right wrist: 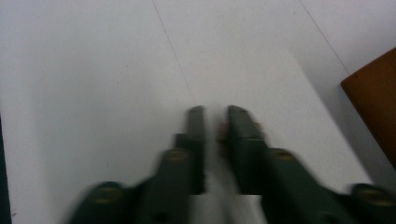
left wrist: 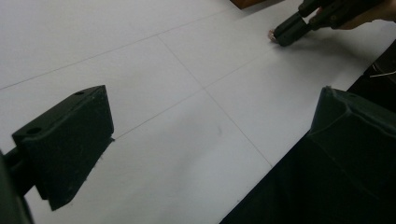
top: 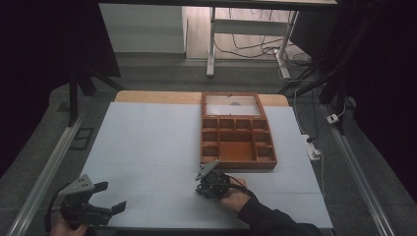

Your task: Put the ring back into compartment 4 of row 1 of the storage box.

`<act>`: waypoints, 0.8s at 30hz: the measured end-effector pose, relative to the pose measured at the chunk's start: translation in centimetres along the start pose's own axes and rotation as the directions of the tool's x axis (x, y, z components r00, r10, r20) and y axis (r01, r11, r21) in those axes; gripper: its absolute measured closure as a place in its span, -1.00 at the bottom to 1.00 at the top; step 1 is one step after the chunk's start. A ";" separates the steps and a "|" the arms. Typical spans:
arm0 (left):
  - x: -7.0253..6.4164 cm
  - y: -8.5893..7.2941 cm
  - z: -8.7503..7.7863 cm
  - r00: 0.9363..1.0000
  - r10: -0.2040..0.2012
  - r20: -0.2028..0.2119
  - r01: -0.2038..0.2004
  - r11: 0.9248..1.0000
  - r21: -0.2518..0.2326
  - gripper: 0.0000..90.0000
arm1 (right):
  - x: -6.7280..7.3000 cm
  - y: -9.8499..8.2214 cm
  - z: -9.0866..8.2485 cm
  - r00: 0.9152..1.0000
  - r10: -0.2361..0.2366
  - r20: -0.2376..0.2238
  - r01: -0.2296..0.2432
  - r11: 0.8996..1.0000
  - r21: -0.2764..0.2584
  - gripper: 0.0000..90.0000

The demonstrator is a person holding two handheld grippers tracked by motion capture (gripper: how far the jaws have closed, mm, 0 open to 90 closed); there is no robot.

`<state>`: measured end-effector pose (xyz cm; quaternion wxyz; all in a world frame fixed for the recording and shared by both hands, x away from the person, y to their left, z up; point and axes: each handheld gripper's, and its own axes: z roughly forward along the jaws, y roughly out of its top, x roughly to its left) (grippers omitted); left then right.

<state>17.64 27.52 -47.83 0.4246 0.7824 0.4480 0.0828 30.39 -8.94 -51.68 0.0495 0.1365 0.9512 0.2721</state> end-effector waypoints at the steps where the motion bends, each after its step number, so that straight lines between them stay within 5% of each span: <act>1: 0.0 0.0 0.0 1.000 -0.002 0.000 0.002 1.000 0.000 -1.00 | 0.0 0.0 0.0 1.000 0.000 0.000 0.000 1.000 0.000 0.94; 3: 0.0 0.0 0.0 1.000 0.000 -0.001 0.000 1.000 0.001 -1.00 | 0.0 0.0 0.0 0.999 0.034 -0.007 -0.034 0.999 0.003 0.95; 13: 0.0 0.0 0.0 1.000 0.000 -0.001 0.000 1.000 0.002 -1.00 | 0.1 0.2 -0.1 1.000 0.017 0.004 -0.017 1.000 0.014 0.95; 24: 0.2 0.0 0.0 1.000 -0.013 0.008 0.013 1.000 -0.005 -1.00 | -0.1 0.7 -2.1 0.999 0.028 0.021 -0.026 0.997 -0.076 0.95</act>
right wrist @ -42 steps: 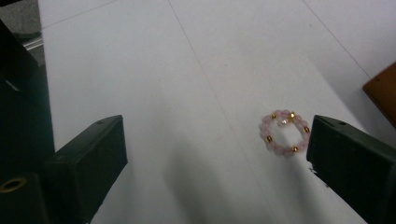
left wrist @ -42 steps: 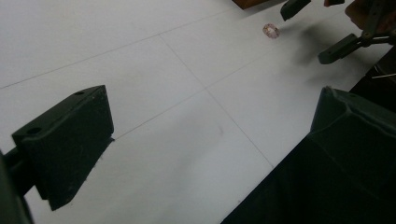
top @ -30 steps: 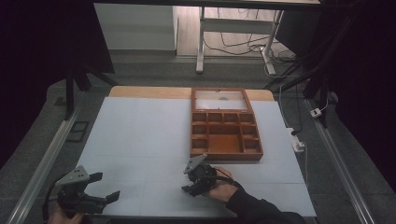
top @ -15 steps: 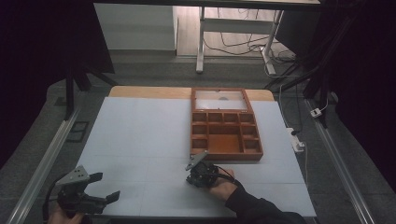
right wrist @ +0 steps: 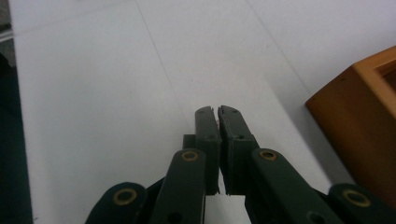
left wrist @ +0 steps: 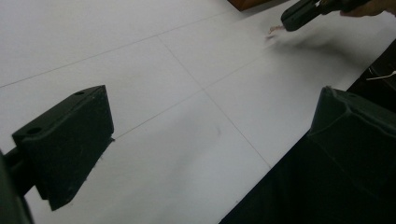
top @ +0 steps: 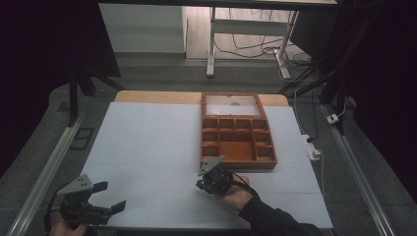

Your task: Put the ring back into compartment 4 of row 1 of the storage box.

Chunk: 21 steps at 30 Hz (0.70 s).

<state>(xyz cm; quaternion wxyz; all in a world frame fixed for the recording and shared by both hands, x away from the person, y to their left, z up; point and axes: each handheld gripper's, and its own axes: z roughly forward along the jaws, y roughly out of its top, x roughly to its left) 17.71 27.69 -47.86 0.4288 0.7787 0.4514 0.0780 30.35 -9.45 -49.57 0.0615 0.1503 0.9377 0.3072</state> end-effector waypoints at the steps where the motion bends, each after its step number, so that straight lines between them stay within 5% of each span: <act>1: 0.0 0.0 0.0 1.000 0.000 -0.002 0.000 1.000 0.002 -1.00 | -0.1 0.1 -0.2 1.000 0.001 -0.001 -0.001 1.000 -0.010 0.95; 21: 0.1 0.0 0.1 1.000 -0.015 -0.001 0.015 1.000 0.005 -1.00 | -1.6 0.5 -3.6 0.998 0.070 0.004 -0.069 0.991 -0.110 0.95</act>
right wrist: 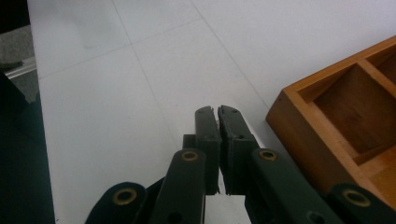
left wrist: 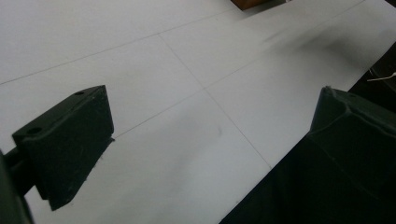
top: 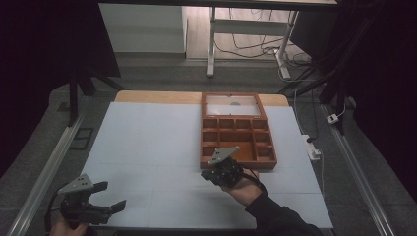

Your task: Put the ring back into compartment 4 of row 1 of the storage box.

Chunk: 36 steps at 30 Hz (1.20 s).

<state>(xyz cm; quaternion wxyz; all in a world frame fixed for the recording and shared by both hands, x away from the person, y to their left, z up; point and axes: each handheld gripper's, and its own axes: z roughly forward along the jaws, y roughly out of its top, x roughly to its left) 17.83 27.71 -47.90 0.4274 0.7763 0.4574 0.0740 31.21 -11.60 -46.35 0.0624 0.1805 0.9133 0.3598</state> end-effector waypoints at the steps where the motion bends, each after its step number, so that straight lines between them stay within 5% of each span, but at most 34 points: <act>1: 0.0 0.0 0.0 1.000 0.000 0.000 0.000 1.000 0.000 -1.00 | 0.0 0.0 0.0 1.000 0.000 0.000 0.000 1.000 0.000 0.95; 14: 0.0 0.0 0.0 1.000 -0.003 0.003 0.003 1.000 0.003 -1.00 | -1.9 -0.1 -1.8 0.996 0.057 0.064 -0.054 0.997 -0.057 0.95; 36: 0.1 0.0 0.0 1.000 -0.010 -0.002 0.010 1.000 0.002 -1.00 | -6.4 -1.6 -4.0 0.965 0.183 0.186 -0.164 0.980 -0.115 0.95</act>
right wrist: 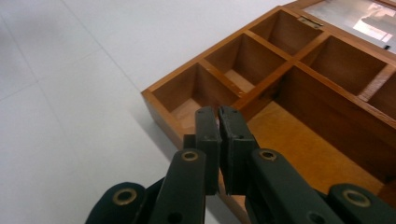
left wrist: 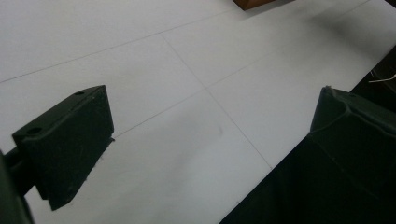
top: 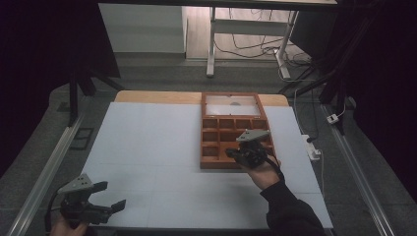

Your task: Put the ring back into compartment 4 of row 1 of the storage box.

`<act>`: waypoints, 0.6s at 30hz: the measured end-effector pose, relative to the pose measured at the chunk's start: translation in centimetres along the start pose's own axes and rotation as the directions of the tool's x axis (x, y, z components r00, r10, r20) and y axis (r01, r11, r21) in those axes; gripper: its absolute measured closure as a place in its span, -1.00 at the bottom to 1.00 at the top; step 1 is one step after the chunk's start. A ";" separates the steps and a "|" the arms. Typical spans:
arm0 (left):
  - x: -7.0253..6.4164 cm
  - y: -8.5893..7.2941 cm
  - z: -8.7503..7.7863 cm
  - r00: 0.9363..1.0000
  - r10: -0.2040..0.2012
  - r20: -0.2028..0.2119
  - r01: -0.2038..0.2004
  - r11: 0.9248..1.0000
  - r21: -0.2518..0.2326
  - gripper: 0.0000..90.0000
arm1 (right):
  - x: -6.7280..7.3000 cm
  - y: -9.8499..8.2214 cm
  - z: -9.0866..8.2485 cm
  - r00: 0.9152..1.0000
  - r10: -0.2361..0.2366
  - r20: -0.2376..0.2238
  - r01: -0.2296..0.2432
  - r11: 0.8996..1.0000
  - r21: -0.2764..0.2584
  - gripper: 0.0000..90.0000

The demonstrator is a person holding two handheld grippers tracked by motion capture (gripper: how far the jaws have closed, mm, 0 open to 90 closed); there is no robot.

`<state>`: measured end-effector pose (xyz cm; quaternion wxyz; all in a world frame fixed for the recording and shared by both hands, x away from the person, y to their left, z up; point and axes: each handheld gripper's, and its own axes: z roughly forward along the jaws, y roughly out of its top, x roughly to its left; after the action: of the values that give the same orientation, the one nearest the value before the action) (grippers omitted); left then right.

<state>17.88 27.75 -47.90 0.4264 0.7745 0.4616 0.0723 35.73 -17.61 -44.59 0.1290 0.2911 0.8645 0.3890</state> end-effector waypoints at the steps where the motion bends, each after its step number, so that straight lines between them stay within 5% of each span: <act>1: 0.0 0.0 0.0 1.000 0.000 0.000 0.000 1.000 0.000 -1.00 | 0.0 0.0 0.0 1.000 0.000 0.000 0.000 1.000 0.000 0.95; 18: 0.0 0.0 0.0 1.000 -0.001 0.001 0.001 1.000 -0.001 -1.00 | -3.7 -0.4 0.0 0.994 0.065 0.088 -0.065 0.998 -0.005 0.95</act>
<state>17.90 27.75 -47.91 0.4270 0.7743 0.4616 0.0719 38.51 -20.05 -44.84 0.1544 0.3358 0.8477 0.3806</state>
